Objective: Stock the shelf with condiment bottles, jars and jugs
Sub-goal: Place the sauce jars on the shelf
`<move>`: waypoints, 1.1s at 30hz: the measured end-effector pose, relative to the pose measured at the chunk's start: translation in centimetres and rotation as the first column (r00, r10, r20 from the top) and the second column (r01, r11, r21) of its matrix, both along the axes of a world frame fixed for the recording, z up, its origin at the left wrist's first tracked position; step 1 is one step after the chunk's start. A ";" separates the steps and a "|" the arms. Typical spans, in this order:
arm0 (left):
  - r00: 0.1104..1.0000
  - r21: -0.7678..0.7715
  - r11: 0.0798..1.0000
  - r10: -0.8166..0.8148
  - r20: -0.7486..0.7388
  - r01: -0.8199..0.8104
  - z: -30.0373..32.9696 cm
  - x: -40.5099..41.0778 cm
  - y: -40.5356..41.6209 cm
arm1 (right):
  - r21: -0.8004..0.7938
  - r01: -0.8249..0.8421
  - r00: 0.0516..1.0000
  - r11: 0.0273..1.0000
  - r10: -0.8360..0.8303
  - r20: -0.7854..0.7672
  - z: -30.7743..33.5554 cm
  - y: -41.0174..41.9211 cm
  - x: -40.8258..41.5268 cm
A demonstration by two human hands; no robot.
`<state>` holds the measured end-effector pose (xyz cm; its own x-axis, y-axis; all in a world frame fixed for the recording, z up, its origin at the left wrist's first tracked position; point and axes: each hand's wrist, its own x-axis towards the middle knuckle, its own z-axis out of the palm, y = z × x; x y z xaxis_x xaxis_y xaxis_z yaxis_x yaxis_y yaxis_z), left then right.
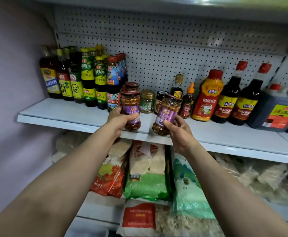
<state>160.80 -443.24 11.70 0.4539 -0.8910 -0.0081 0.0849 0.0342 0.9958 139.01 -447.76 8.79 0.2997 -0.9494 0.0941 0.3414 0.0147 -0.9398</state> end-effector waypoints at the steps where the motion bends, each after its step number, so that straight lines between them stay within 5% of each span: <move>1: 1.000 0.008 1.000 -0.004 0.010 0.003 -0.3 0.5 -1.0 | 0.005 0.021 1.000 1.000 -0.021 -0.007 -0.3 -0.6 0.3; 16: 0.974 -0.063 0.995 -0.057 0.221 0.073 -5.0 6.8 -10.0 | 0.010 0.124 0.987 0.992 -0.122 -0.107 -2.1 -6.3 3.5; 22: 0.836 -0.062 0.996 0.089 0.541 -0.066 -7.0 7.8 -10.4 | 0.026 0.091 0.994 0.996 -0.089 -0.058 -2.2 -7.3 4.1; 33: 0.772 -0.082 0.970 0.231 0.593 -0.227 -7.0 6.9 -11.6 | -0.005 0.029 0.996 1.000 -0.029 -0.080 -2.5 -8.1 4.2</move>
<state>167.70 -454.81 4.68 0.5575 -0.7594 0.3353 -0.5339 -0.0187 0.8453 143.20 -455.90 6.29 0.2785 -0.9575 0.0746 0.2650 0.0020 -0.9642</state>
